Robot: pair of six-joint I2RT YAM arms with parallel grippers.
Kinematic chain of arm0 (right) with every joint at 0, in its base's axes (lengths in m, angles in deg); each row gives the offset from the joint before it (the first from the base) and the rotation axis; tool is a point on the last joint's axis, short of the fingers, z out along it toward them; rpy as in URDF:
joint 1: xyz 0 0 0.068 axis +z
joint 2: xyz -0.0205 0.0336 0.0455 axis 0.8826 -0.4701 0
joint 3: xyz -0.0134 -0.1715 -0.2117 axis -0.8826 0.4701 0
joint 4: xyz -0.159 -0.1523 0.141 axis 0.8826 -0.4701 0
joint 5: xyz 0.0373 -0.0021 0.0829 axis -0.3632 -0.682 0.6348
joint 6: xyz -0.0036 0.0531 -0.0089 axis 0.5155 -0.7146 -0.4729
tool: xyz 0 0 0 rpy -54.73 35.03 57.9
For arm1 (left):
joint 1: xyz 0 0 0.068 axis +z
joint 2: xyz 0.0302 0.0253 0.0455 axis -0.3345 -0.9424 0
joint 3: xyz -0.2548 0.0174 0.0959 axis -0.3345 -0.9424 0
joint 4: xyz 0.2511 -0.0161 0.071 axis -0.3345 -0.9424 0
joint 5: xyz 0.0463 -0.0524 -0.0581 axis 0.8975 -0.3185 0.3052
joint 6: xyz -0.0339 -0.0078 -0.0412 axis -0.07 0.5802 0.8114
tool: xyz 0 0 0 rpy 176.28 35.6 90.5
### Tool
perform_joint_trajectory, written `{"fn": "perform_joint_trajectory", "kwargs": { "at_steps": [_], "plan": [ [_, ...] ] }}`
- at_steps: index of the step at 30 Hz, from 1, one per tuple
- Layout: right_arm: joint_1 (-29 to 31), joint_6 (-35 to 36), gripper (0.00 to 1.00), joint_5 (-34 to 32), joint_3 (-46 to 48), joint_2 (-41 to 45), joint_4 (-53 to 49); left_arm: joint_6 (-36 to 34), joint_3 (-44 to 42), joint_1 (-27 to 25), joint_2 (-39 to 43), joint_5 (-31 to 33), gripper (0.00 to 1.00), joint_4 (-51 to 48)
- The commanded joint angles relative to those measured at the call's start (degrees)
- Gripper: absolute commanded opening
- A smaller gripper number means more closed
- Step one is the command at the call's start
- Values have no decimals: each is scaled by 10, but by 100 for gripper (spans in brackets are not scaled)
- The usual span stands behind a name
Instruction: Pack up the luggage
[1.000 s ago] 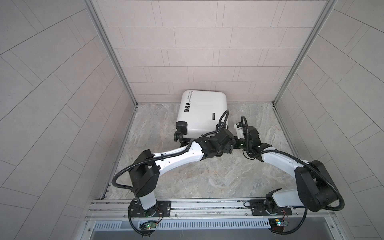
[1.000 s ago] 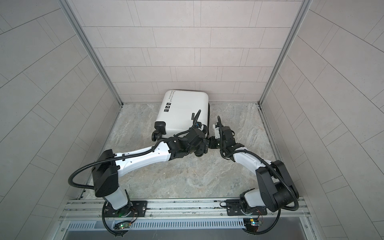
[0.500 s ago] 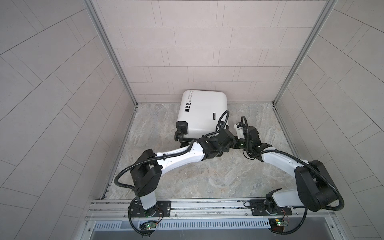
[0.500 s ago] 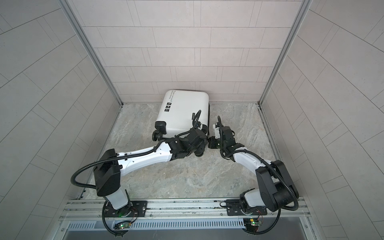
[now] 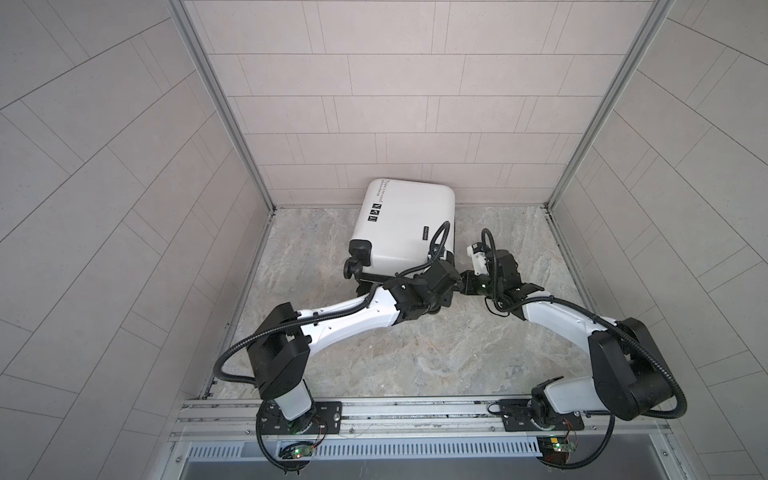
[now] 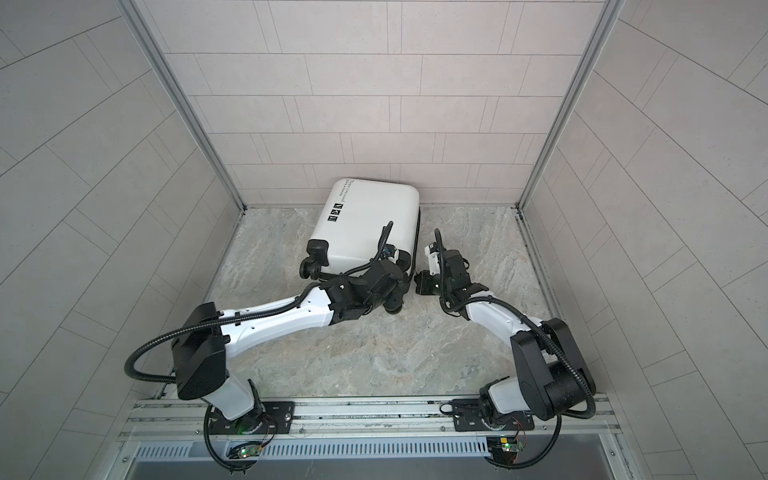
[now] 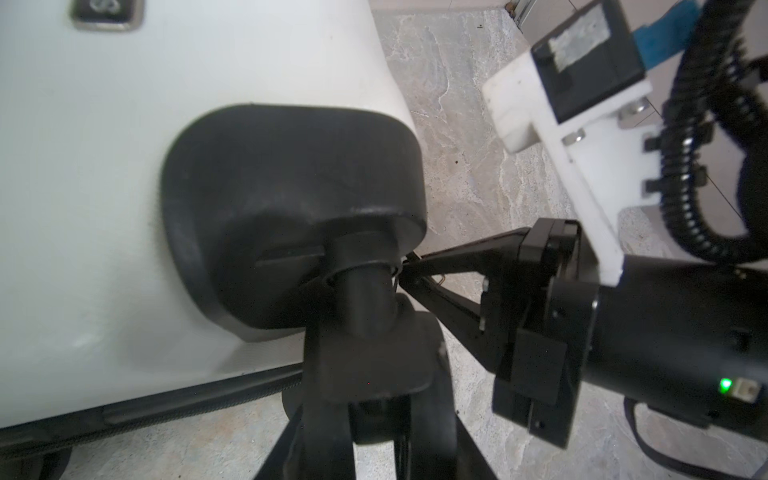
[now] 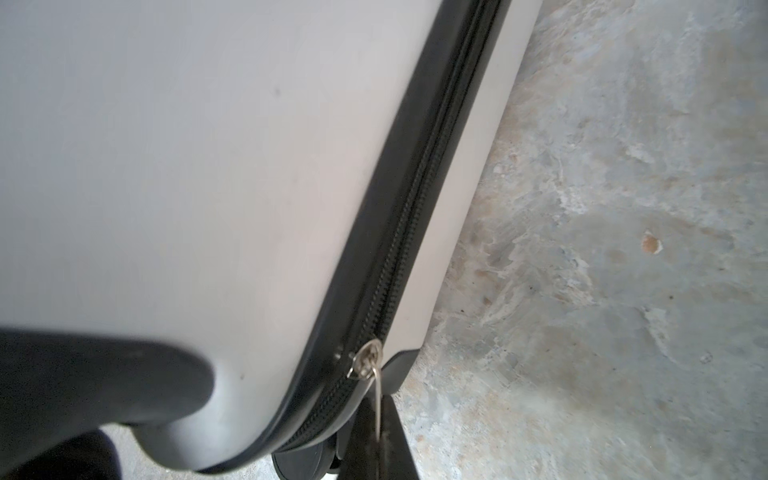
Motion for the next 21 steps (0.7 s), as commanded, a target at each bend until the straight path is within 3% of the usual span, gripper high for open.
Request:
{"fn": "perform_joint_trajectory", "kwargs": {
  "at_steps": [1, 10, 21],
  "plan": [
    [-16, 8, 0, -24, -23, -2, 2, -36, -12, -4, 39, -23, 0, -23],
    [-25, 20, 0, -30, -59, -25, -18, -51, -29, -5, 81, -66, 0, -40],
    [-34, 21, 0, -29, -68, -46, -21, -77, -48, -5, 127, -74, 0, -71]
  ]
}}
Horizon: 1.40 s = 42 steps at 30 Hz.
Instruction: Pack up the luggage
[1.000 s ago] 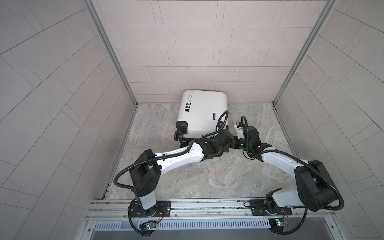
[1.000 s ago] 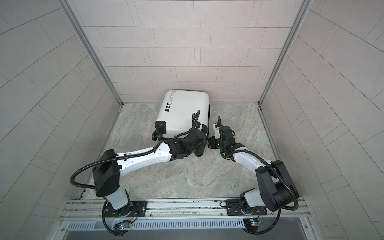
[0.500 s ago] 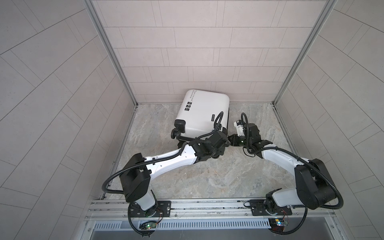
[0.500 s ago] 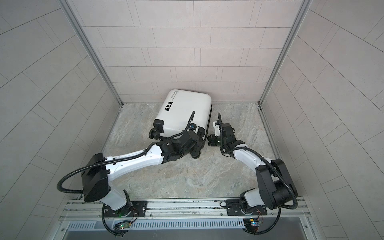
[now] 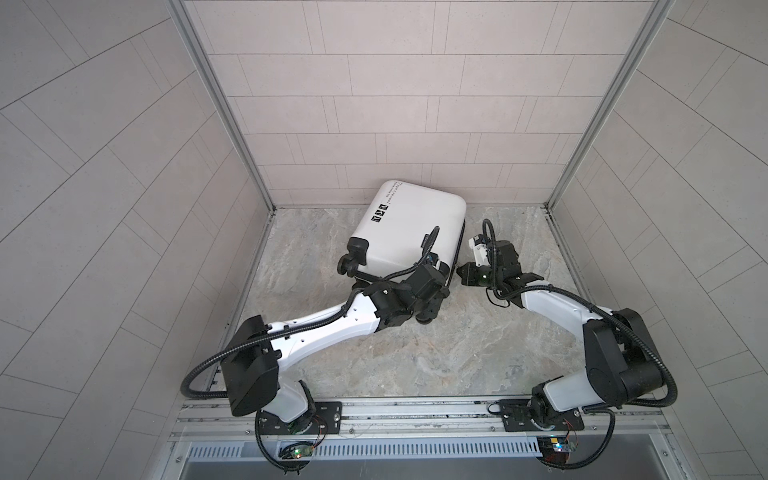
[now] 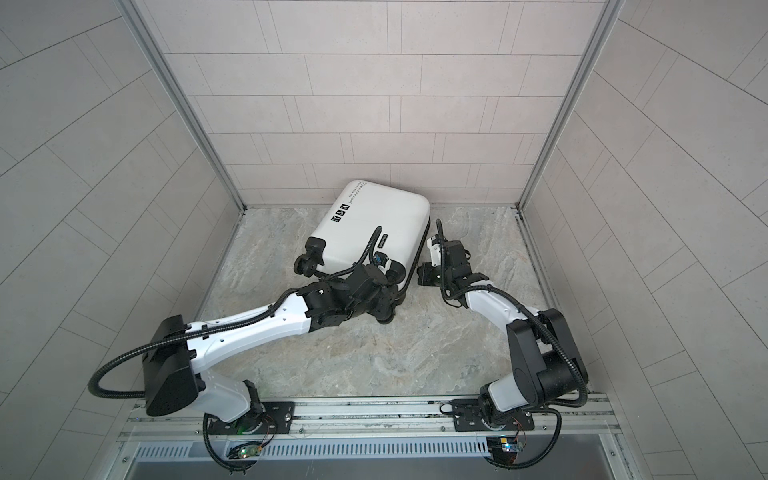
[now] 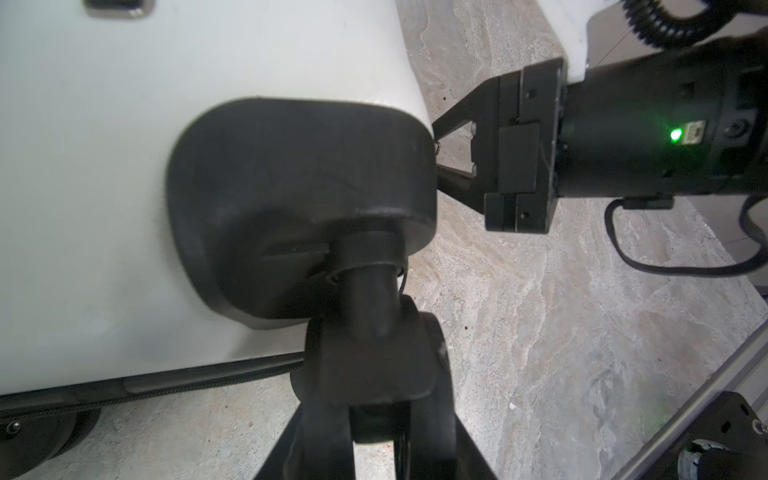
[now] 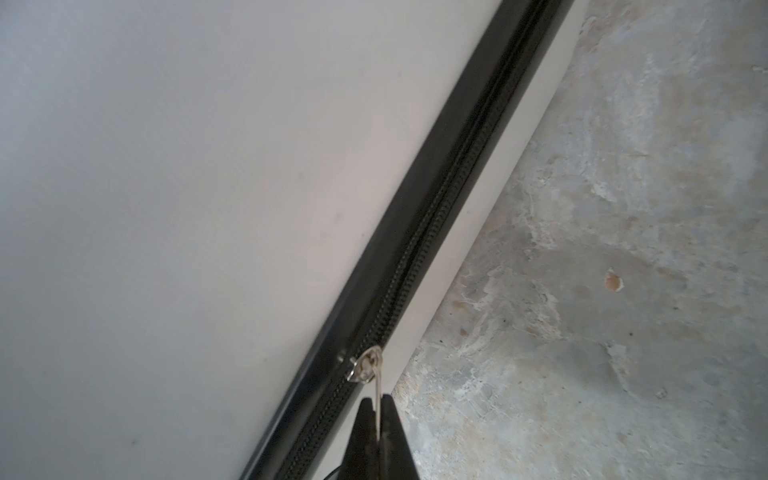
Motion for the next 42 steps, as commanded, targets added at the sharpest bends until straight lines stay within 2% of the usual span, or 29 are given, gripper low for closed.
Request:
{"fn": "perform_joint_trajectory", "kwargs": {
  "at_steps": [1, 26, 42],
  "plan": [
    [-10, 8, 0, -33, -15, -6, 8, -24, 1, -7, 46, -13, 0, -8],
    [-20, 1, 0, -60, -39, -26, 3, -60, -47, -6, 122, 21, 0, -62],
    [-58, -19, 0, -50, -64, -56, 10, -52, -88, -2, 177, 39, 0, -82]
  ]
}}
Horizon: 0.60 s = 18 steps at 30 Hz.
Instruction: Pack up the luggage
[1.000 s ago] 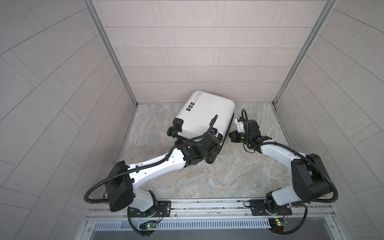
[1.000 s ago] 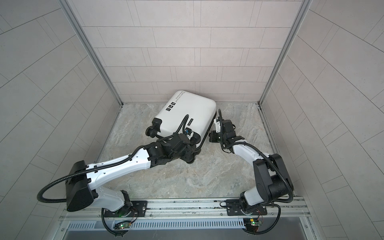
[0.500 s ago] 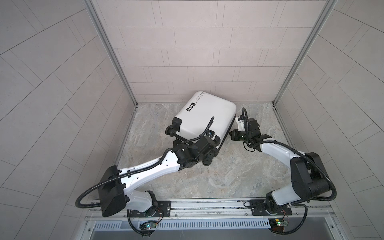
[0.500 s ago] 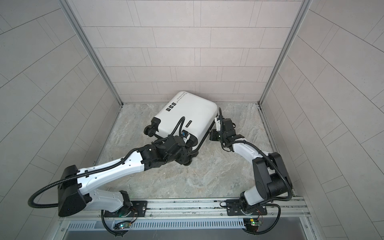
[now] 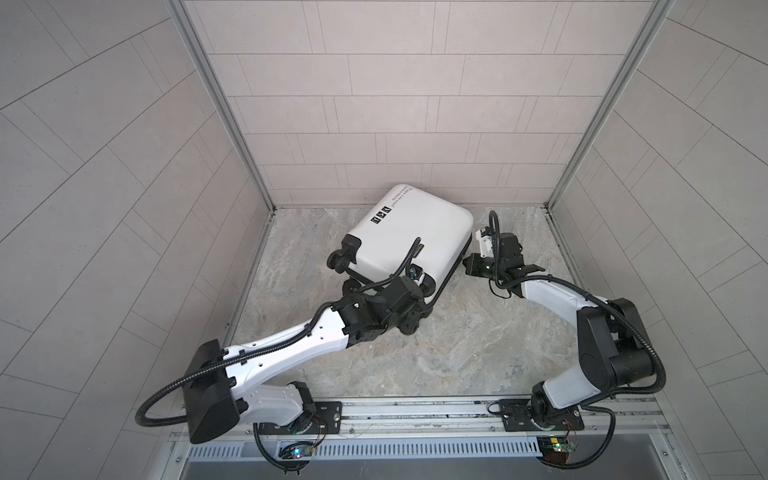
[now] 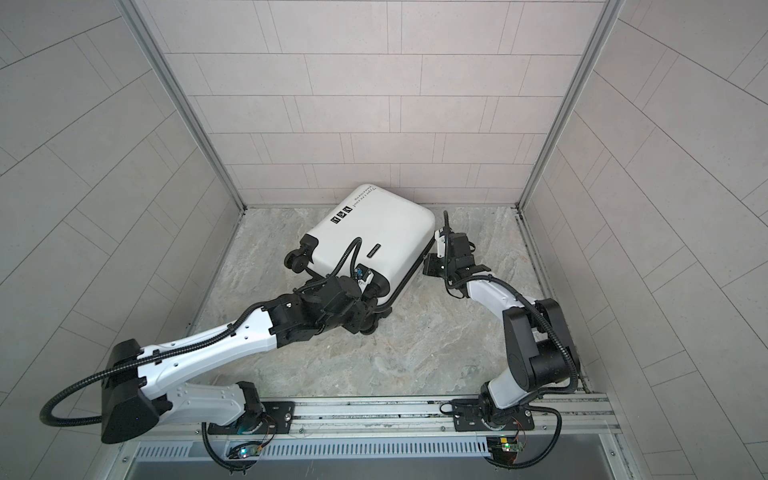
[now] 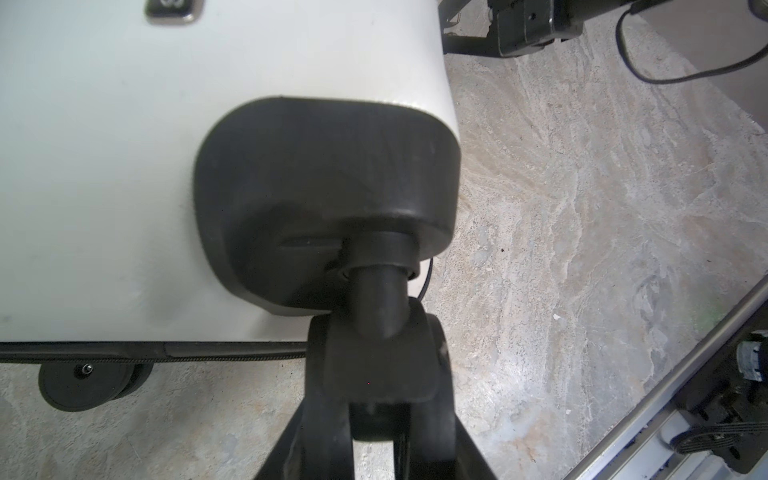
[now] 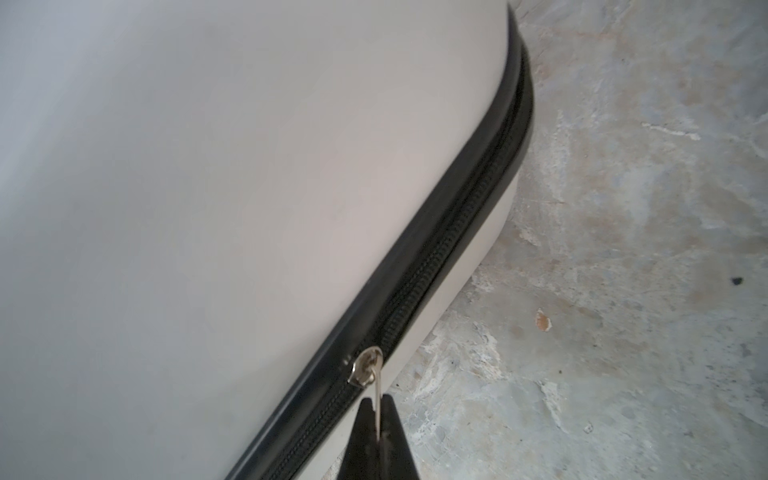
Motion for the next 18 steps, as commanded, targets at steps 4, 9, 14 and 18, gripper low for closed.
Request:
{"fn": "perform_joint_trajectory", "kwargs": {
  "at_steps": [4, 9, 14, 18],
  "plan": [
    [-28, -14, 0, -28, -28, -22, 9, 18, -4, 1, 55, 32, 0, -20],
    [-44, -20, 0, -22, -44, -39, 7, 16, -10, 4, 67, 34, 0, -26],
    [-63, -28, 0, -11, -57, -52, 9, 16, -17, 8, 80, 38, 0, -36],
    [-77, -30, 0, -4, -67, -59, 7, 16, -21, 14, 91, 37, 0, -45]
  ]
}}
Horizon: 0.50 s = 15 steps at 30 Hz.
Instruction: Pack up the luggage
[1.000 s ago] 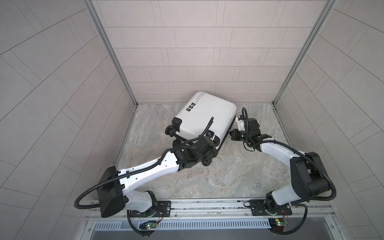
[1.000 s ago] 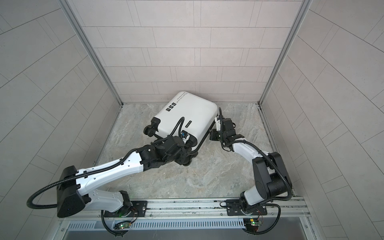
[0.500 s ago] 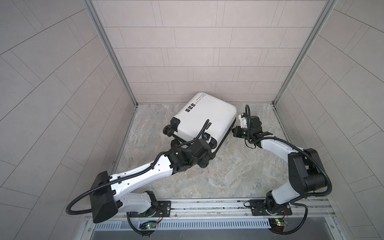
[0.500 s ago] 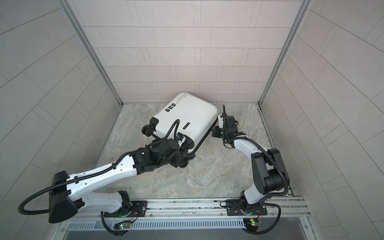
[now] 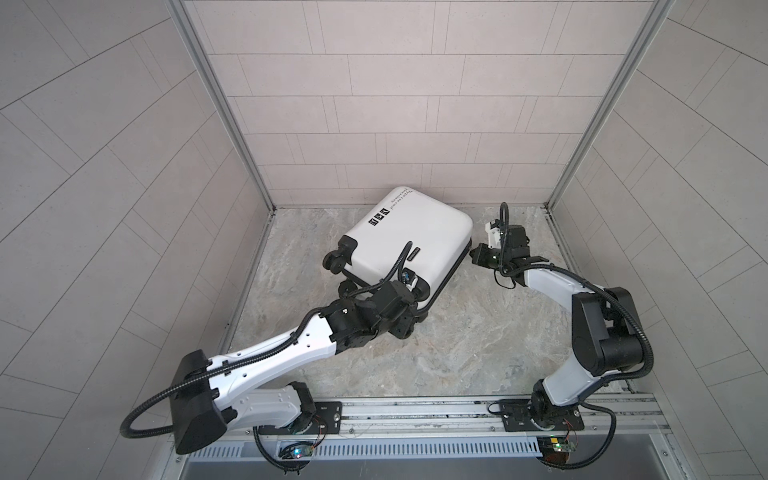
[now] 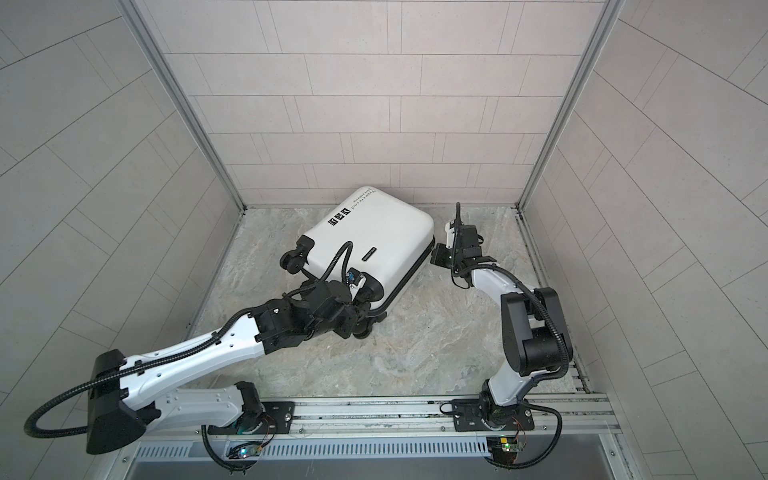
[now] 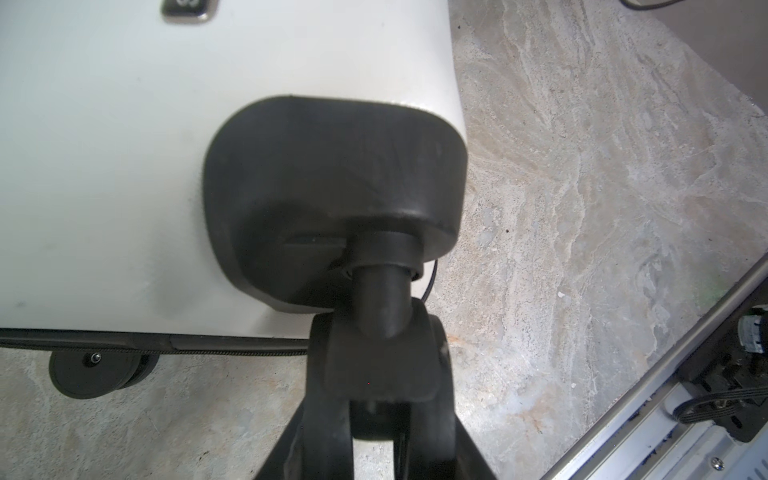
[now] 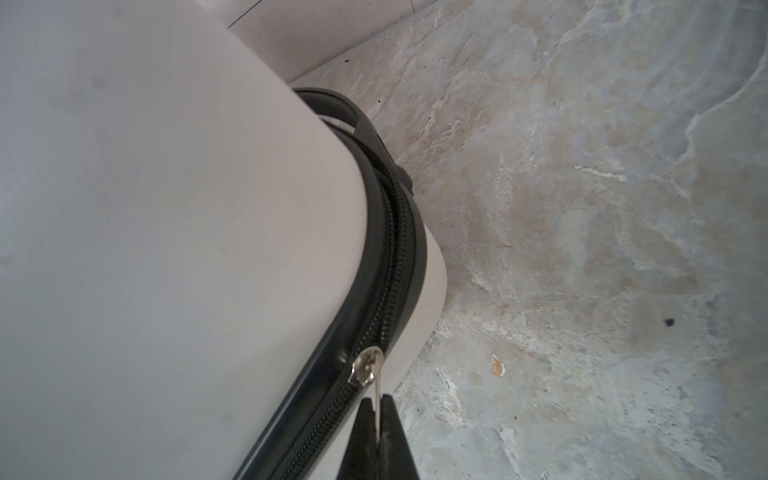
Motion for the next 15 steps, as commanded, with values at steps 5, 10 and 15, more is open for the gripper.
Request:
{"fn": "perform_joint_trajectory", "kwargs": {
  "at_steps": [5, 10, 15],
  "plan": [
    [-35, -10, 0, -30, -31, -20, -1, 20, 0, 12, 55, 35, 0, -39],
    [-44, -9, 0, -30, -52, -31, -8, 17, -8, 15, 73, 33, 0, -56],
    [-47, -5, 0, -34, -82, -51, -19, 10, -20, 22, 98, 23, 0, -78]
  ]
}}
